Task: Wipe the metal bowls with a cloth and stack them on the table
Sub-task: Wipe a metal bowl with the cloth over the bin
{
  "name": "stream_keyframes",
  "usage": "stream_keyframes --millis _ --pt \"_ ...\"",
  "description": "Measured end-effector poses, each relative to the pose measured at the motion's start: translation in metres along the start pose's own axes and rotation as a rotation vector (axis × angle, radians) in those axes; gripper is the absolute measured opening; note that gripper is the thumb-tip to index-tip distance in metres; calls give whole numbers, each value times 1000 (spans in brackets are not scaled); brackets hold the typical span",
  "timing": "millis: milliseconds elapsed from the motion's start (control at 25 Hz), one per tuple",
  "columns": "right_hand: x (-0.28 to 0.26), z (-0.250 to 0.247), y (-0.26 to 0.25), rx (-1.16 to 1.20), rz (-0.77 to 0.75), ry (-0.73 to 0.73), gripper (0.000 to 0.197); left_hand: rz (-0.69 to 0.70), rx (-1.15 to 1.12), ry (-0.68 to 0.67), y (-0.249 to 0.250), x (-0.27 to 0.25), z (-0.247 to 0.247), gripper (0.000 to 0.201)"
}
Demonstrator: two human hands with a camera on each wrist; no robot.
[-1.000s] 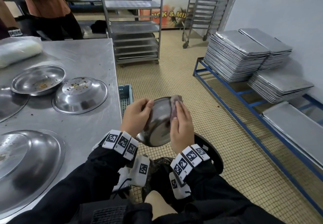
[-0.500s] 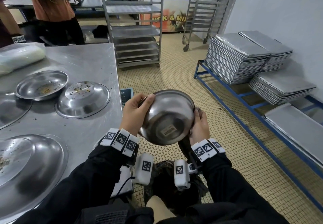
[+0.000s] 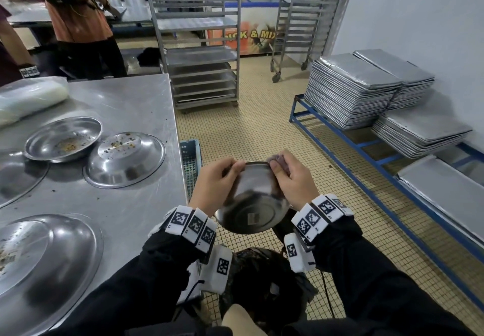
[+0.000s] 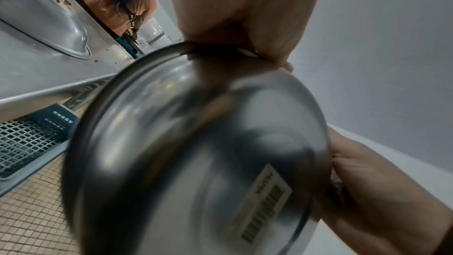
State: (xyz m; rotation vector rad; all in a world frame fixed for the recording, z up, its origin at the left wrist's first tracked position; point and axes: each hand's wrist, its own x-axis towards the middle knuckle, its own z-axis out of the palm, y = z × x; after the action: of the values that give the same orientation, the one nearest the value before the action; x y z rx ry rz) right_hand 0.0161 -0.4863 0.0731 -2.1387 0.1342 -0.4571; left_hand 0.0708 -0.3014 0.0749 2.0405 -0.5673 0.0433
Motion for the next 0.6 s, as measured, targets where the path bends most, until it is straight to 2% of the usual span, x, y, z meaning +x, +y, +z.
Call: stream_keyframes --millis 80,200,320,400,480,560,600 --pt "-1 5 -3 36 -26 55 6 -16 -19 50 -1 1 1 28" --pt "-13 20 -5 154 -42 67 27 -90 -30 137 -2 1 5 34" --pt "-30 37 -4 -124 -142 3 48 -94 -73 163 3 0 6 32" --pt "-34 39 -1 -223 -152 85 55 -82 -107 155 6 -1 4 31" --pt "-32 35 5 -70 -31 190 50 -78 -160 181 8 -1 3 31" --pt "-32 30 12 147 165 186 45 -79 -200 241 5 2 1 34" --pt "-35 28 13 178 182 181 45 -80 -200 261 4 3 0 35"
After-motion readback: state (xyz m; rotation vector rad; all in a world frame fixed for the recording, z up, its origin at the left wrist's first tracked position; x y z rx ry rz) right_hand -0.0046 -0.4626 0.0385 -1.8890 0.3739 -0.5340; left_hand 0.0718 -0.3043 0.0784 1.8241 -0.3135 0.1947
